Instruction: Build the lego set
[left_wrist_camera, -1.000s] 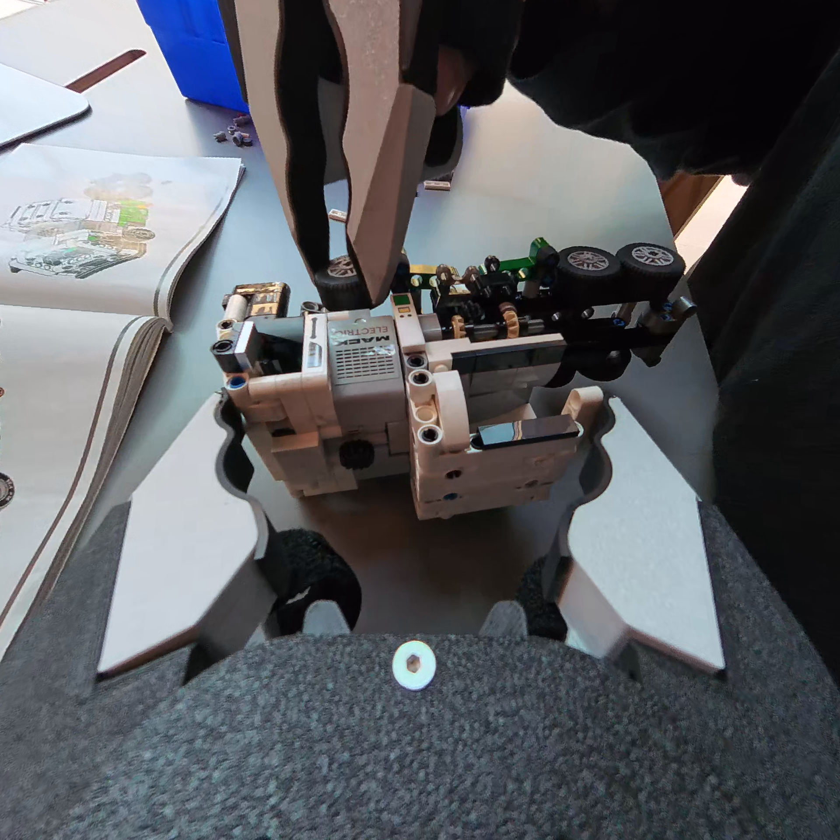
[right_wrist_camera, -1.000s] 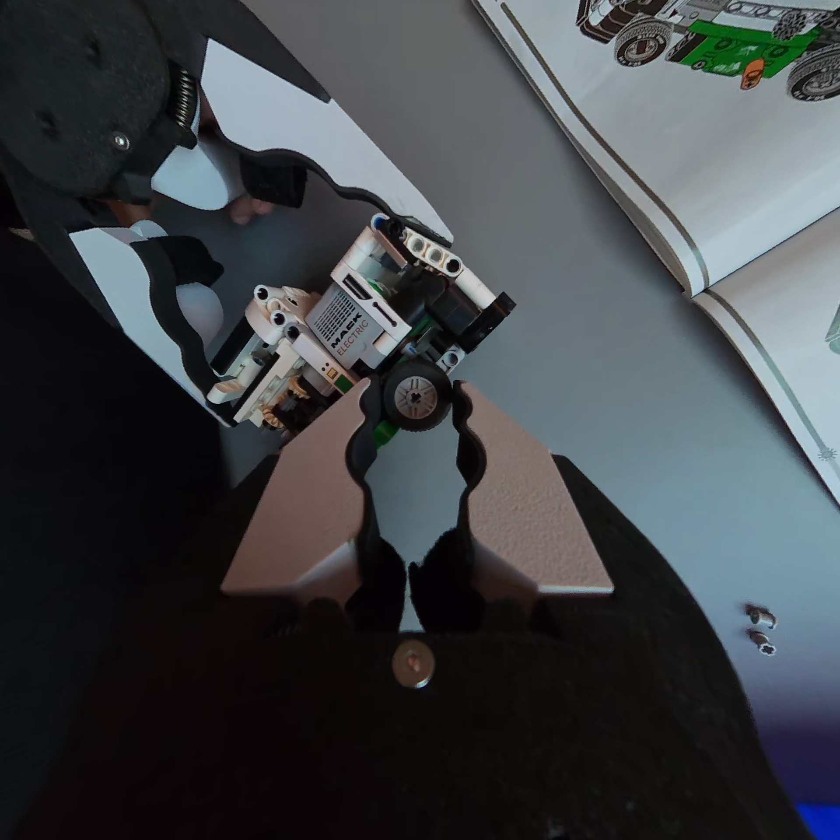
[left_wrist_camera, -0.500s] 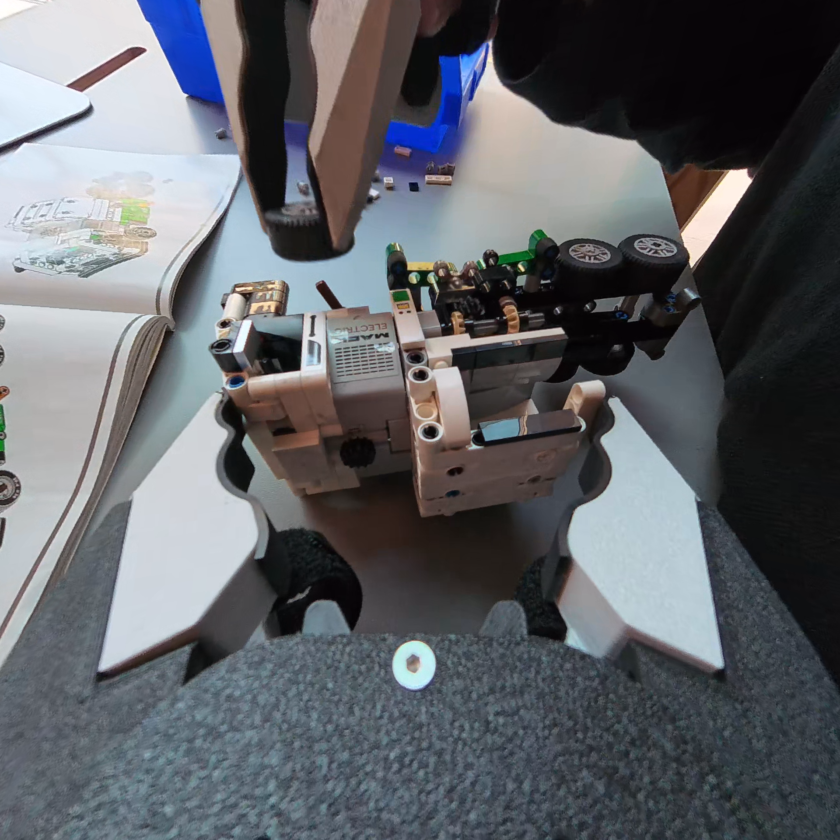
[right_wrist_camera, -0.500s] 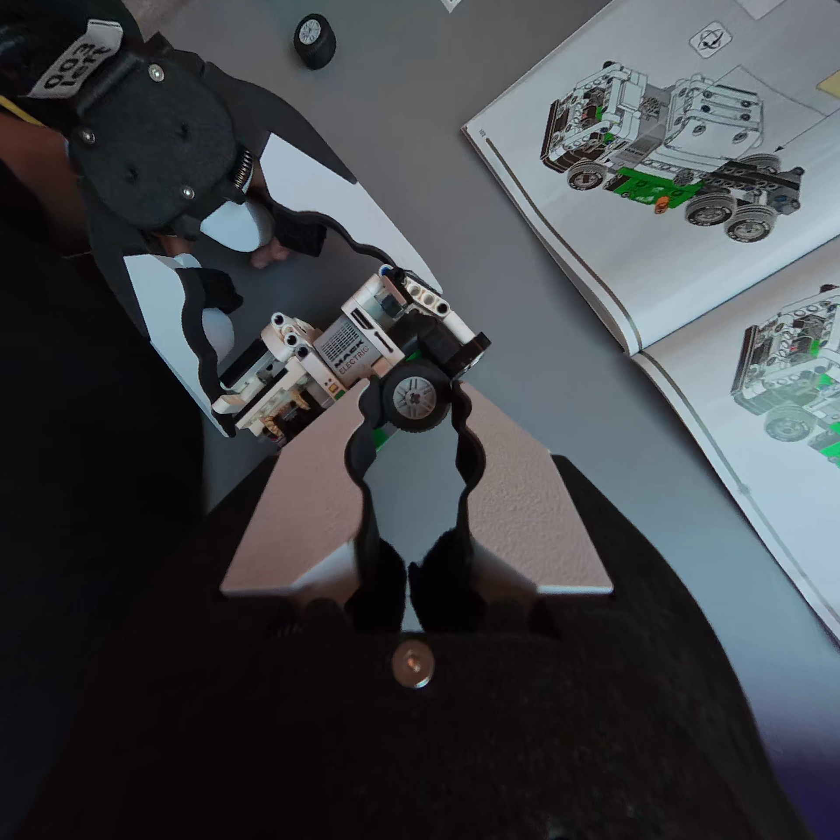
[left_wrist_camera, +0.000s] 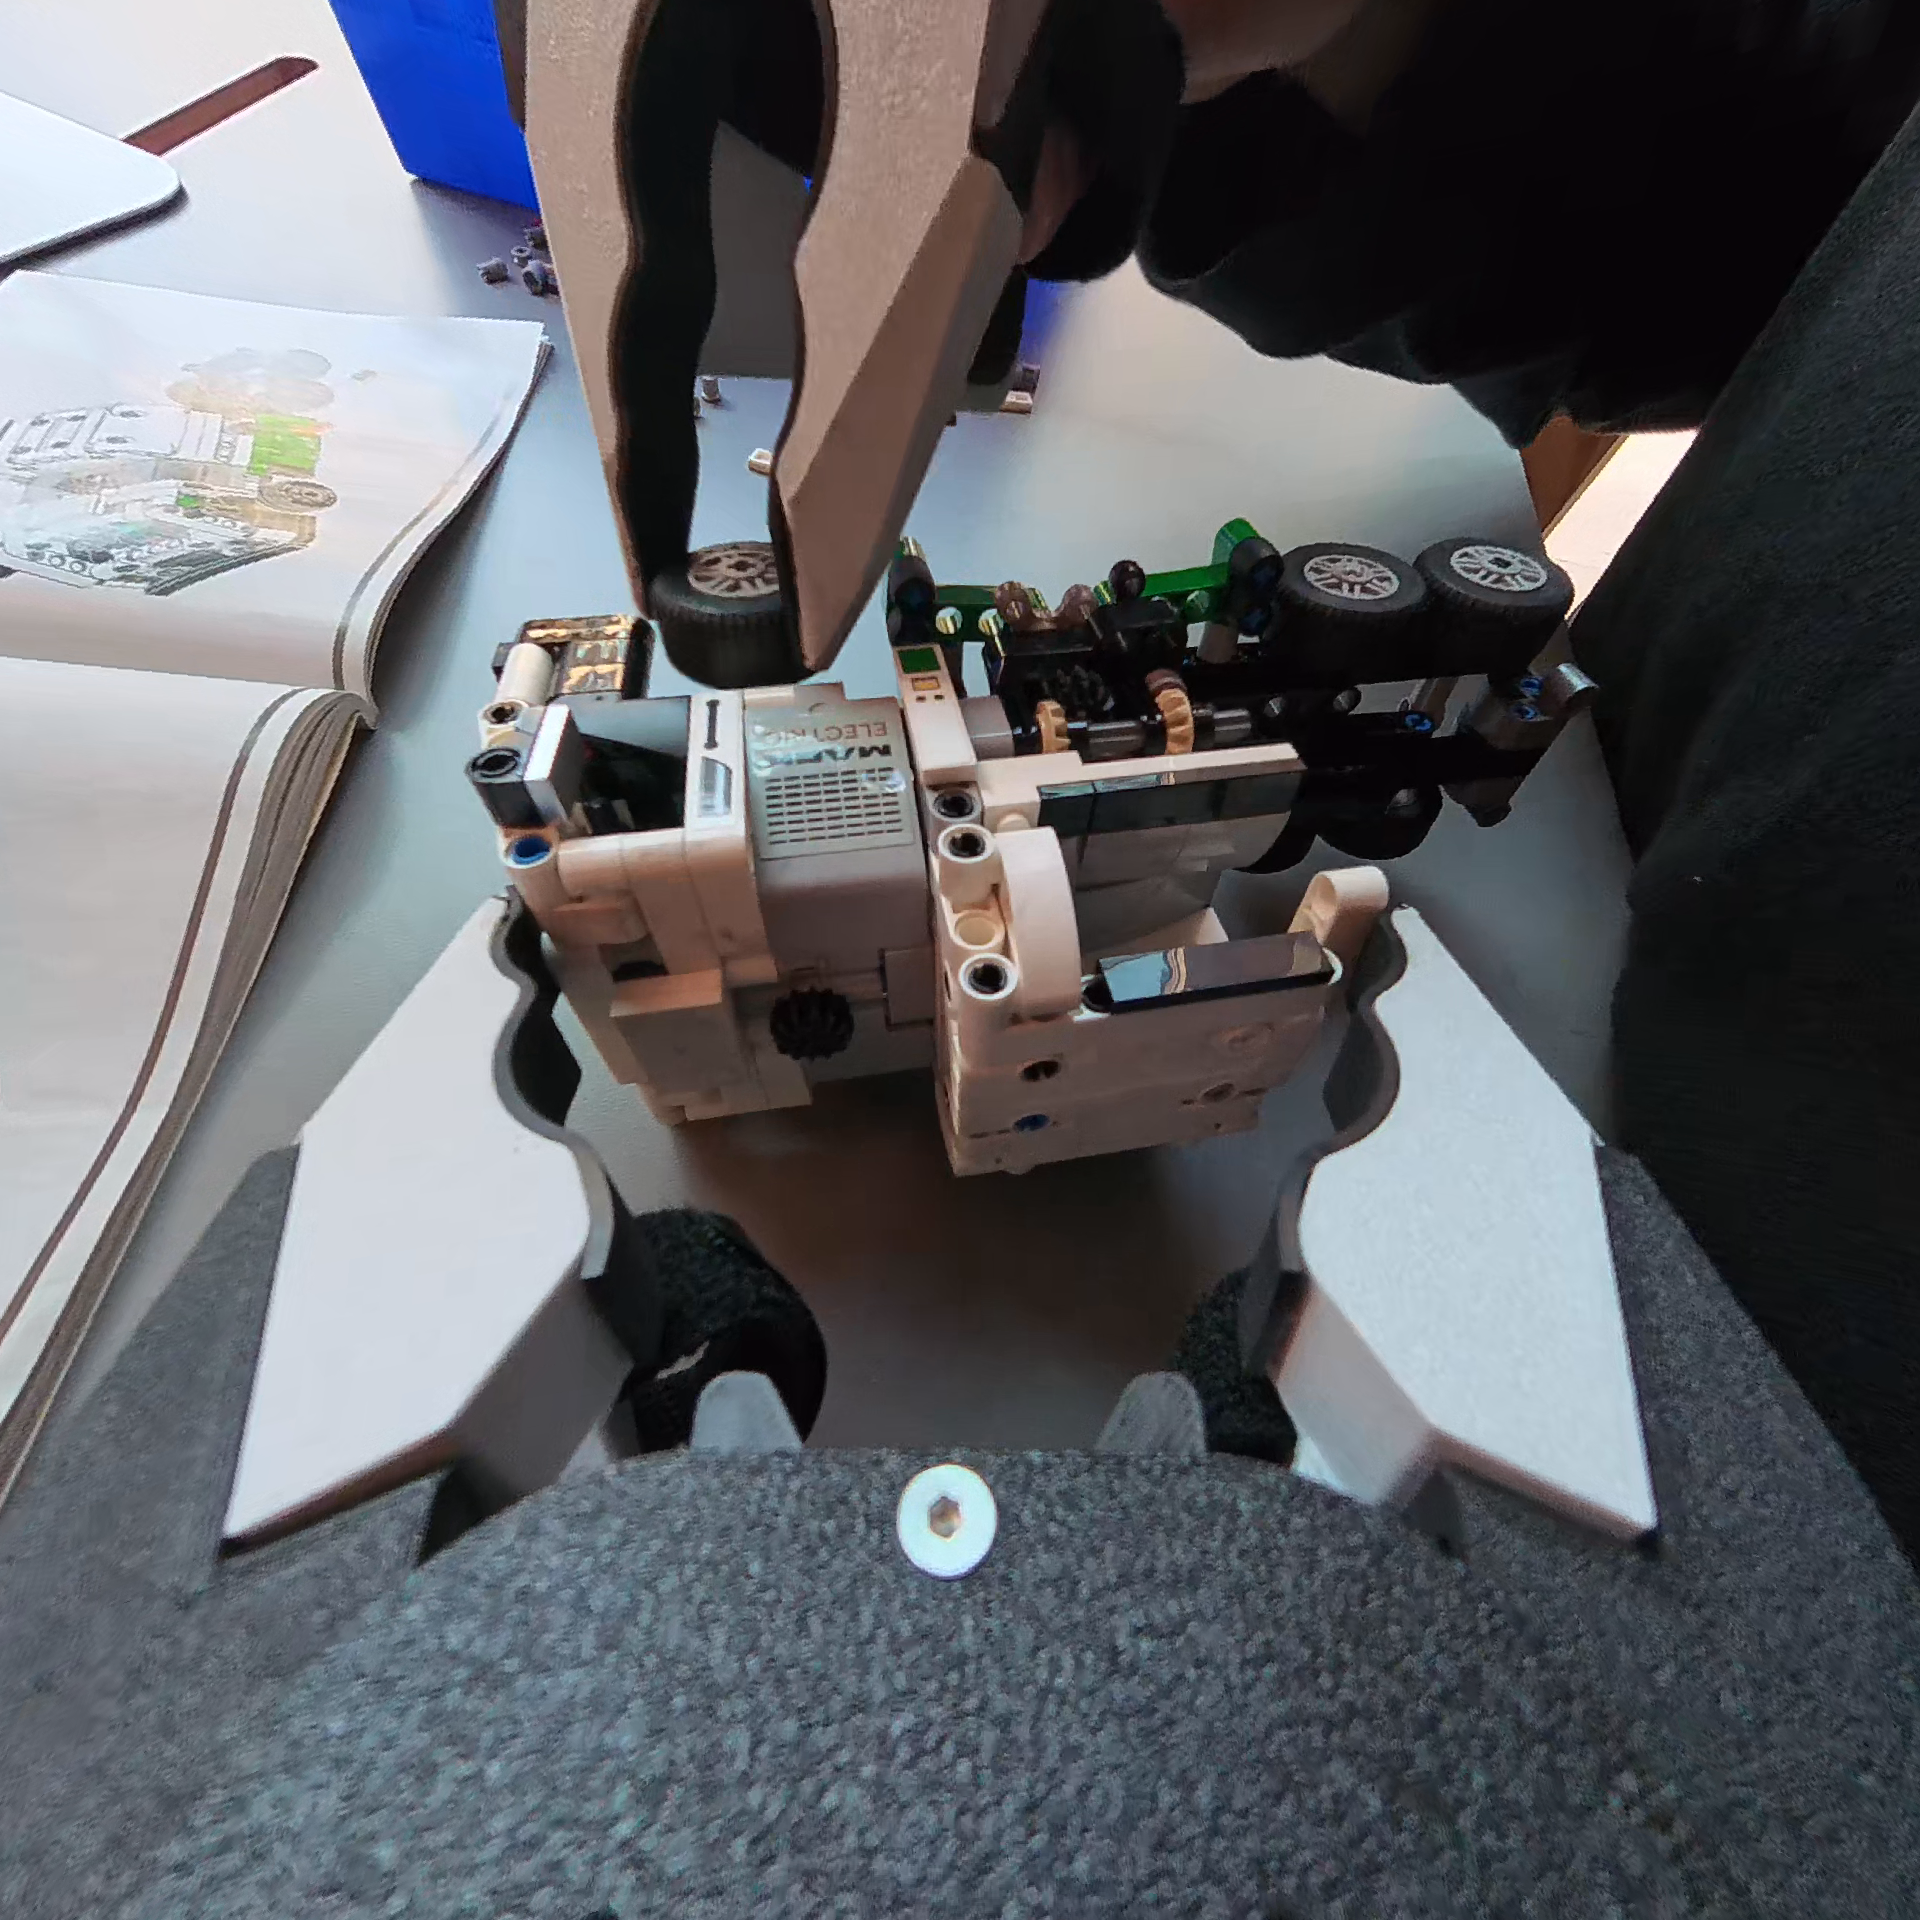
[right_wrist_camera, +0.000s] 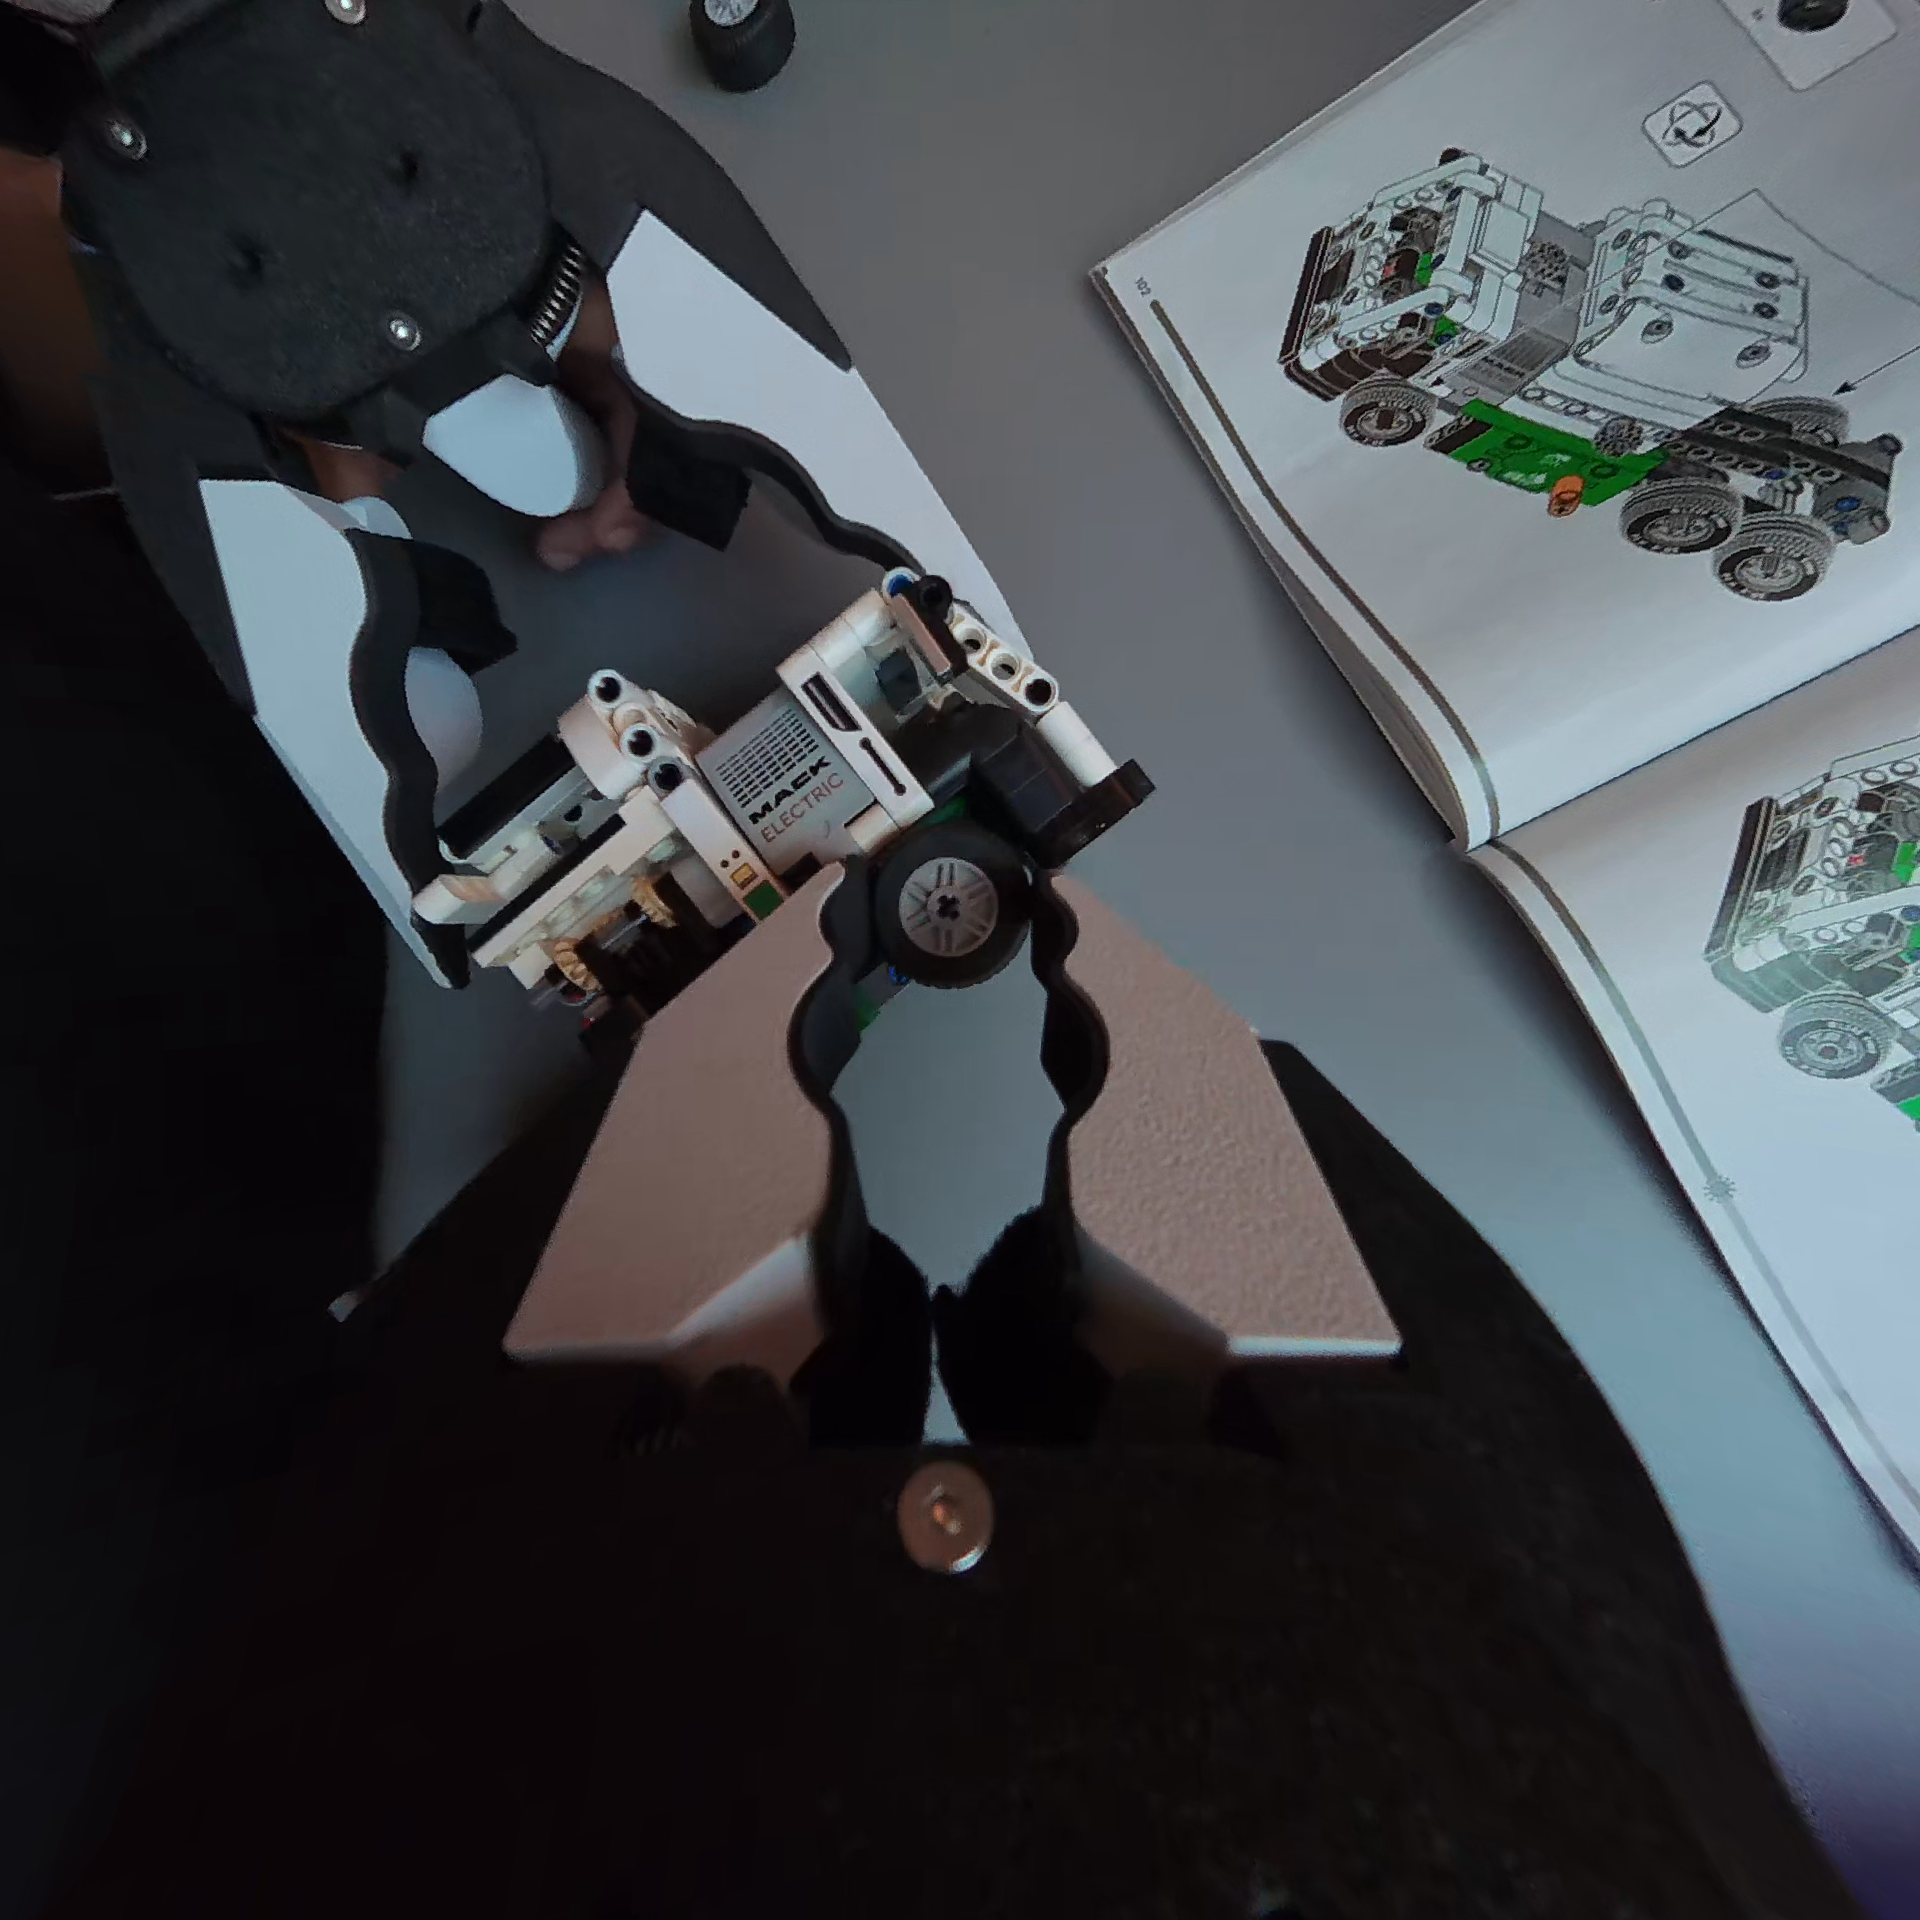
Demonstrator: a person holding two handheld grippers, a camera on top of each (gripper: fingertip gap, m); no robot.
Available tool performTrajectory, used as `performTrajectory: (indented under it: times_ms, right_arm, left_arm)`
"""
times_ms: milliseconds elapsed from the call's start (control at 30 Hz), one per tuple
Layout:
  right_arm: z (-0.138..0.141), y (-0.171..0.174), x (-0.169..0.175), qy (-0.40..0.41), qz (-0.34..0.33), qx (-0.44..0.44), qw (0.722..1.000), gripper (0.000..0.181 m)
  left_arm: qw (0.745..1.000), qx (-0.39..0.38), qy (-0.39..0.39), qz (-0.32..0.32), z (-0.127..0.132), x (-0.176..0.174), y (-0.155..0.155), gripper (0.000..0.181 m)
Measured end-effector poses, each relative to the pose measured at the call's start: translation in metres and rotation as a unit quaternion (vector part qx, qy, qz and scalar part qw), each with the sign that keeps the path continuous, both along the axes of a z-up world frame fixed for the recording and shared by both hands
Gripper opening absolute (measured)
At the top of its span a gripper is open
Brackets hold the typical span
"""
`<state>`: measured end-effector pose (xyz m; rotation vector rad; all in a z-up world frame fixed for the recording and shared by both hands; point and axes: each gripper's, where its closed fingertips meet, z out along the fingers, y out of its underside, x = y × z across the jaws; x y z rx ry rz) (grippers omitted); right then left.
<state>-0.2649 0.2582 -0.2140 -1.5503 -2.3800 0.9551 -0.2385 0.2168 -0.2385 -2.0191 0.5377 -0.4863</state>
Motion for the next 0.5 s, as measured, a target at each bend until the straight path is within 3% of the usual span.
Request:
performTrajectory:
  times_ms: [100,200,233,300,333,367,433,500]
  right_arm:
    - [0.000,0.000,0.004,-0.039,-0.016,-0.024,0.999,0.030]
    - [0.000,0.001,0.002,-0.023,-0.009,-0.014,1.000,0.030]
    - [0.000,0.000,0.001,-0.017,-0.006,-0.009,1.000,0.030]
    - [-0.001,-0.001,0.001,-0.008,0.007,0.003,1.000,0.030]
    - [0.000,-0.002,0.001,-0.004,0.011,0.005,1.000,0.030]
    - [-0.001,-0.002,0.001,-0.001,0.016,0.007,1.000,0.030]
    - [-0.001,-0.001,0.001,0.004,0.022,0.008,1.000,0.030]
    - [-0.001,-0.001,0.001,0.010,0.029,0.011,0.999,0.030]
  left_arm:
    - [1.000,-0.003,0.002,0.000,0.000,0.000,-0.001,0.146]
    - [1.000,-0.012,0.014,-0.012,0.002,-0.007,-0.008,0.135]
    - [1.000,-0.009,0.003,-0.015,0.012,-0.011,-0.011,0.126]
    - [0.999,0.003,-0.032,-0.019,0.040,-0.023,-0.014,0.093]
    - [0.998,0.006,-0.053,-0.022,0.055,-0.029,-0.013,0.067]
    - [0.997,0.008,-0.078,-0.027,0.070,-0.034,-0.009,0.056]
    - [0.993,0.005,-0.112,-0.032,0.092,-0.037,0.006,0.054]
    - [0.994,-0.029,-0.089,-0.049,0.090,-0.032,0.022,0.050]
